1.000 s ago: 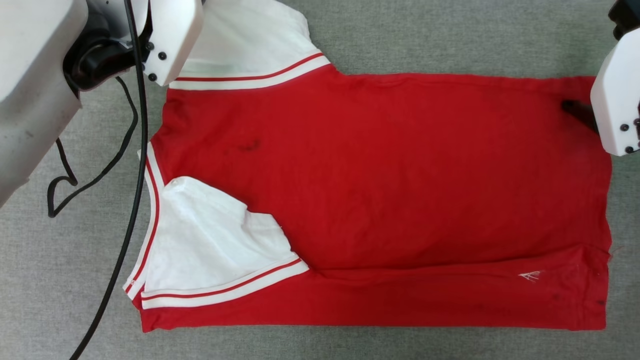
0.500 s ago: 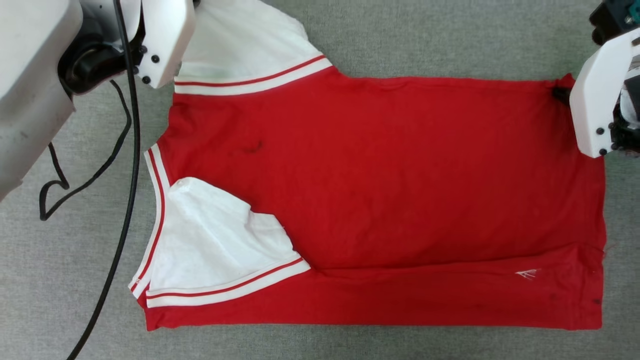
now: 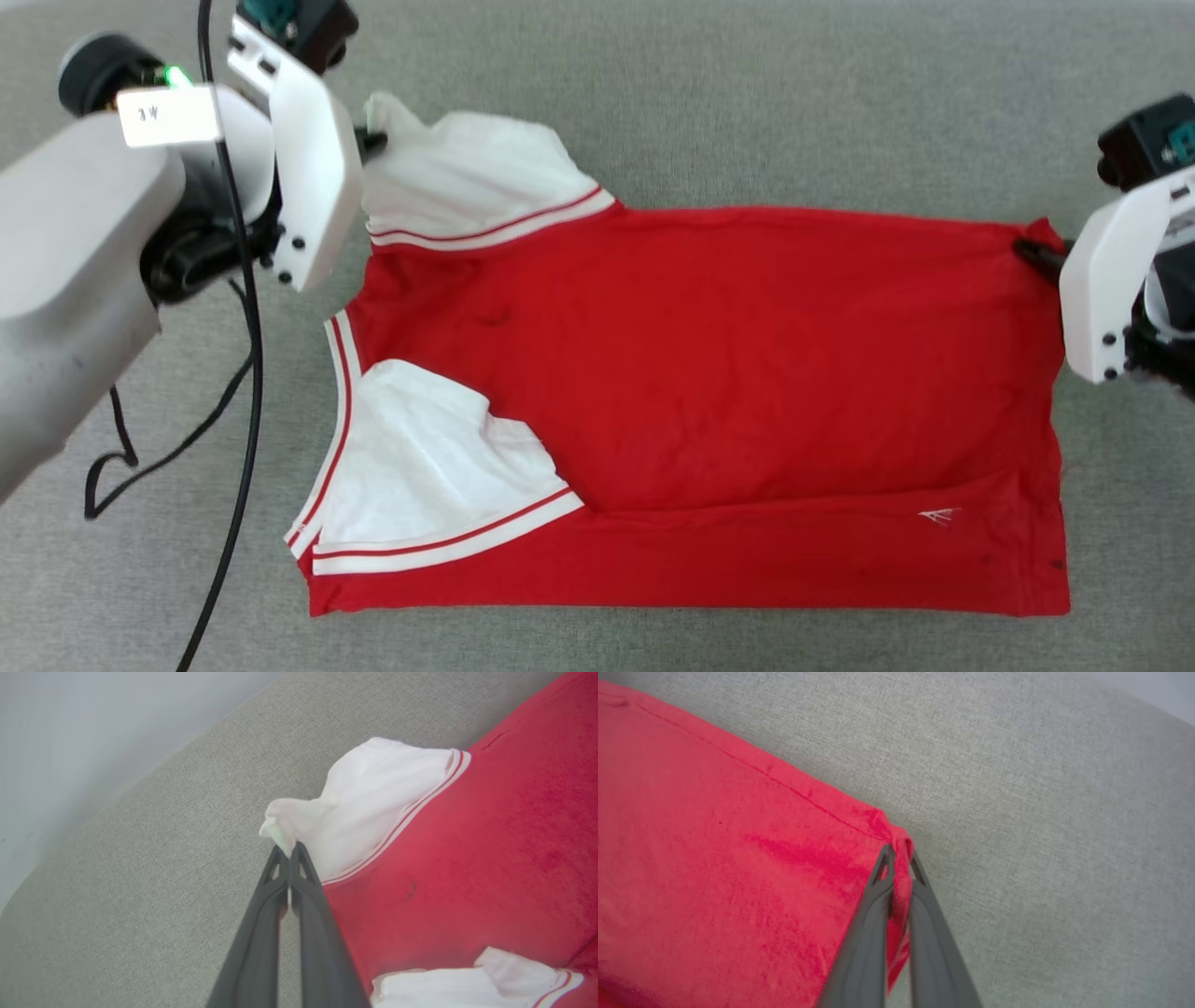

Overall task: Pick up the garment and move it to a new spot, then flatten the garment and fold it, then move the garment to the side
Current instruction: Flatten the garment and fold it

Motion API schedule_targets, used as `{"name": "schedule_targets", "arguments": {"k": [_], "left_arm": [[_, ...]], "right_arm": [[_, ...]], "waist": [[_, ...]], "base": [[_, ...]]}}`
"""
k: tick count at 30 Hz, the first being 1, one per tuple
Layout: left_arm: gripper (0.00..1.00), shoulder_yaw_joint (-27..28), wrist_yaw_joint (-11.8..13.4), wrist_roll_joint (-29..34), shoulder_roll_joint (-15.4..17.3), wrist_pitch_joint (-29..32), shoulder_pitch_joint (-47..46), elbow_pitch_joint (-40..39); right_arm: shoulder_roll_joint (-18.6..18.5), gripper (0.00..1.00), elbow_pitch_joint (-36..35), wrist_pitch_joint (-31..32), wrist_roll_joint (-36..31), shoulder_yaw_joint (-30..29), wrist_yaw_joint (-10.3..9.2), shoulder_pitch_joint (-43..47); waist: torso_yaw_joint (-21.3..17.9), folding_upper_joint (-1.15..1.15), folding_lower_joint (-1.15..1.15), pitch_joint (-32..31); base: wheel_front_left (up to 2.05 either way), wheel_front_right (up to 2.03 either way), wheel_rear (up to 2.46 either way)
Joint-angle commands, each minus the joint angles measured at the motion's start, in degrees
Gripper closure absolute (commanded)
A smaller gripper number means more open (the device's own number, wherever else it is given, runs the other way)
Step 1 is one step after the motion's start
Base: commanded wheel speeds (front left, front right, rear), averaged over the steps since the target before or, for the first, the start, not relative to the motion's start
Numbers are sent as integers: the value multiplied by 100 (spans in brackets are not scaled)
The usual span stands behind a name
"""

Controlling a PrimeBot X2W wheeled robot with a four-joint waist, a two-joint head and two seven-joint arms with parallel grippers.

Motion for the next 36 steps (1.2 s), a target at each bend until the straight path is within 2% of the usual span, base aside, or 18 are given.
{"name": "schedule_targets", "arguments": {"k": [1,10,16,17,19,20,23,29,36], "left_arm": [[100,-15,-2,-29,72,-94,204,-72],[100,-84,122,-104,412,-406,1098,-533],[100,-118,488,-243,779,-692,1985,-1146],[100,-118,488,-243,779,-692,1985,-1146],[100,-119,671,-199,953,-779,2313,-1388],[100,-119,671,-199,953,-779,2313,-1388],[100,-136,881,-276,1105,-891,2796,-1668],[100,-152,1087,-362,1147,-995,3339,-1808],[100,-157,1192,-417,938,-1199,3806,-1462]], "right_arm": [[-54,100,-48,-128,82,-2,-5,201],[-261,100,-372,-396,285,-73,-5,1070],[-478,100,-768,-397,480,-214,-5,1930],[-478,100,-768,-397,480,-214,-5,1930],[-554,100,-933,-376,516,-300,-6,2275],[-554,100,-933,-376,516,-300,-6,2275],[-543,100,-1135,-372,582,-435,-6,2701],[-497,100,-1336,-326,615,-591,-5,3190],[-289,100,-1254,-307,480,-722,-5,3557]], "waist": [[39,0,1,-279],[105,0,1,-766],[170,0,1,-1086],[170,0,1,-1086],[197,0,1,-1177],[197,0,1,-1177],[222,0,1,-1226],[250,0,1,-1198],[236,0,1,-1027]], "base": [[0,0,0],[0,0,0],[0,0,0],[0,0,0],[0,0,0],[0,0,0],[0,0,0],[0,0,0],[0,0,0]]}}
